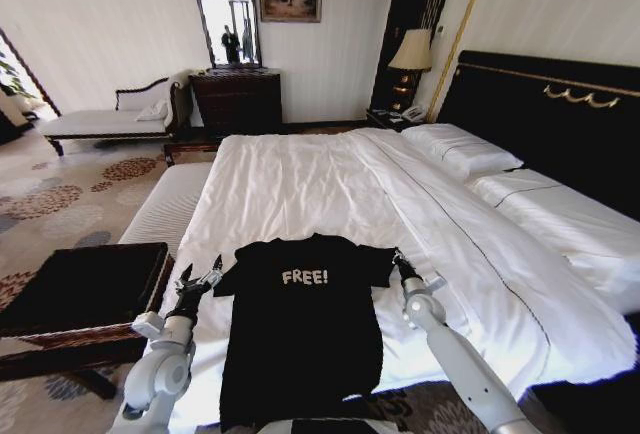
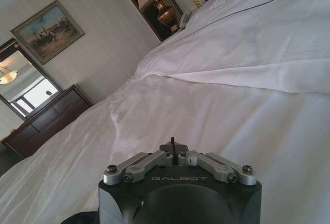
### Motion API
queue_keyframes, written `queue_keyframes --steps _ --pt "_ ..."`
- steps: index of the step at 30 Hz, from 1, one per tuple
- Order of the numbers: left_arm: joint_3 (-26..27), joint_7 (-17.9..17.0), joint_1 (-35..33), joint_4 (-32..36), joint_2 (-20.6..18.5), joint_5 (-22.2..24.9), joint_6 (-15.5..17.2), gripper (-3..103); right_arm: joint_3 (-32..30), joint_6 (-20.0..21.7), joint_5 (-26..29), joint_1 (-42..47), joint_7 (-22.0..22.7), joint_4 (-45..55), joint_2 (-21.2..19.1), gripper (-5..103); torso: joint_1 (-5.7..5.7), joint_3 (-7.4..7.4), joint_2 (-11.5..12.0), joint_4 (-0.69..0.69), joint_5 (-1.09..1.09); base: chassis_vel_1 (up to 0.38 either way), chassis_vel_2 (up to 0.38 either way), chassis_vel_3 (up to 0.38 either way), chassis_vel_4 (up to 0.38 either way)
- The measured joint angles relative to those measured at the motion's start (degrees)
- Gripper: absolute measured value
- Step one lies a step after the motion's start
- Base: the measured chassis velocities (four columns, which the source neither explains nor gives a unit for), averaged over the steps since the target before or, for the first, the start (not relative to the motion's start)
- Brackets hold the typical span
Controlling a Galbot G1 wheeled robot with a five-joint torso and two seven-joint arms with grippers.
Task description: Fold the clothes on the bed and place them into the basket.
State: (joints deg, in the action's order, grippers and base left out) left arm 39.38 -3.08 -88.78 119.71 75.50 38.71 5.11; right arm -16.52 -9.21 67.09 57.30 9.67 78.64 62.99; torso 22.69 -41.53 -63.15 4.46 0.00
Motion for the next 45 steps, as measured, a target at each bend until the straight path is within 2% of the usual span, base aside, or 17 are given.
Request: queue_keyframes --steps 5,9,11,15,19,20,22,23,26,27,29,32,33,36,40,42,45 --pt "-0.23 0.12 -0.02 -0.53 0.37 -0.08 -0.17 100 0.47 0.66 -1.97 0.2 3.13 -1.45 0.85 0 0.0 0.0 0.0 0.0 0.0 0.0 0.0 0.0 0.0" --pt "-0.49 0.24 -0.17 -0.79 0.44 -0.18 -0.34 100 0.4 -0.06 -3.71 0.19 2.43 -2.49 1.6 -3 0.0 0.0 0.0 0.0 0.01 0.0 0.0 0.0 0.0" --pt "-0.56 0.28 -0.14 -0.83 0.43 -0.19 -0.42 100 -0.1 -1.64 -5.52 0.13 0.73 -2.61 1.93 7 0.0 0.0 0.0 -0.01 0.0 0.0 0.0 0.0 0.0" --pt "-0.61 0.29 -0.04 -0.85 0.39 -0.14 -0.45 100 -1.23 -3.45 -7.79 1.11 -0.59 -0.95 1.97 17 0.0 0.0 0.0 -0.01 0.0 0.0 0.0 0.0 0.0" --pt "-0.71 0.34 -0.11 -0.97 0.44 -0.1 -0.64 100 -2.51 -3.21 -7.75 4.52 1.62 3.74 1.67 33 0.0 0.0 0.0 0.0 0.0 0.0 0.0 0.0 0.0" --pt "-0.73 0.35 -0.15 -1.03 0.44 -0.09 -0.7 100 -2.75 -2.62 -7.09 5.79 2.97 5.42 1.5 33 0.0 0.0 0.0 0.01 0.0 0.0 0.0 0.0 0.0" --pt "-0.71 0.39 -0.2 -1.15 0.43 0.04 -0.87 100 -3.3 -0.35 -3.31 9.82 7.98 11.24 0.98 44 0.0 0.0 0.0 0.01 0.0 0.0 0.0 0.0 0.0" --pt "-0.71 0.39 -0.2 -1.15 0.43 0.04 -0.87 100 -3.3 -0.35 -3.31 9.82 7.98 11.24 0.98 44 0.0 0.0 0.0 0.01 0.0 0.0 0.0 0.0 0.0" --pt "-0.49 0.4 -0.11 -1.19 0.5 0.34 -1.0 100 -4.07 2.44 2.73 14.21 12.58 17.26 0.5 61 -0.01 0.0 0.0 0.02 0.0 0.0 0.0 0.0 0.0" --pt "-0.47 0.4 -0.07 -1.24 0.57 0.39 -1.06 100 -4.16 3.04 4.25 15.01 13.0 18.53 0.28 66 -0.01 0.01 0.0 0.02 0.0 0.0 0.0 0.0 0.0" --pt "-0.46 0.4 -0.07 -1.26 0.6 0.39 -1.09 100 -4.15 3.32 4.89 15.27 13.03 18.96 0.16 66 -0.01 0.0 0.0 0.01 0.0 0.0 0.0 0.0 0.0" --pt "-0.43 0.38 -0.21 -0.83 1.03 0.35 -1.14 100 -3.55 4.2 6.58 15.17 13.15 19.28 -0.21 82 -0.01 0.0 0.0 -0.01 0.0 0.0 0.0 0.0 0.0" --pt "-0.43 0.38 -0.21 -0.83 1.03 0.35 -1.14 100 -3.55 4.2 6.58 15.17 13.15 19.28 -0.21 82 -0.01 0.0 0.0 -0.01 0.0 0.0 0.0 0.0 0.0" --pt "0.02 0.13 -0.34 1.01 1.47 0.57 -1.08 100 -2.55 4.75 7.55 15.36 13.89 19.78 -1.18 96 -0.01 0.0 0.01 -0.02 0.01 0.0 0.0 0.0 0.0" --pt "0.62 -0.41 0.01 2.39 1.76 1.28 -0.85 100 -1.3 5.18 8.68 16.04 14.63 20.28 -2.14 99 -0.01 0.0 0.0 0.01 0.0 0.0 0.0 0.0 0.0" --pt "0.76 -0.48 0.12 2.81 1.79 1.66 -0.74 100 -0.99 5.21 8.75 15.97 14.63 19.93 -2.17 95 -0.01 0.0 0.0 0.0 -0.01 0.0 0.0 0.0 0.0" --pt "1.24 -0.74 0.82 3.42 1.71 2.76 -0.48 100 -0.29 5.19 8.64 14.96 14.59 17.84 -1.67 79 -0.01 0.01 0.0 0.0 0.0 0.0 0.0 0.0 0.0"
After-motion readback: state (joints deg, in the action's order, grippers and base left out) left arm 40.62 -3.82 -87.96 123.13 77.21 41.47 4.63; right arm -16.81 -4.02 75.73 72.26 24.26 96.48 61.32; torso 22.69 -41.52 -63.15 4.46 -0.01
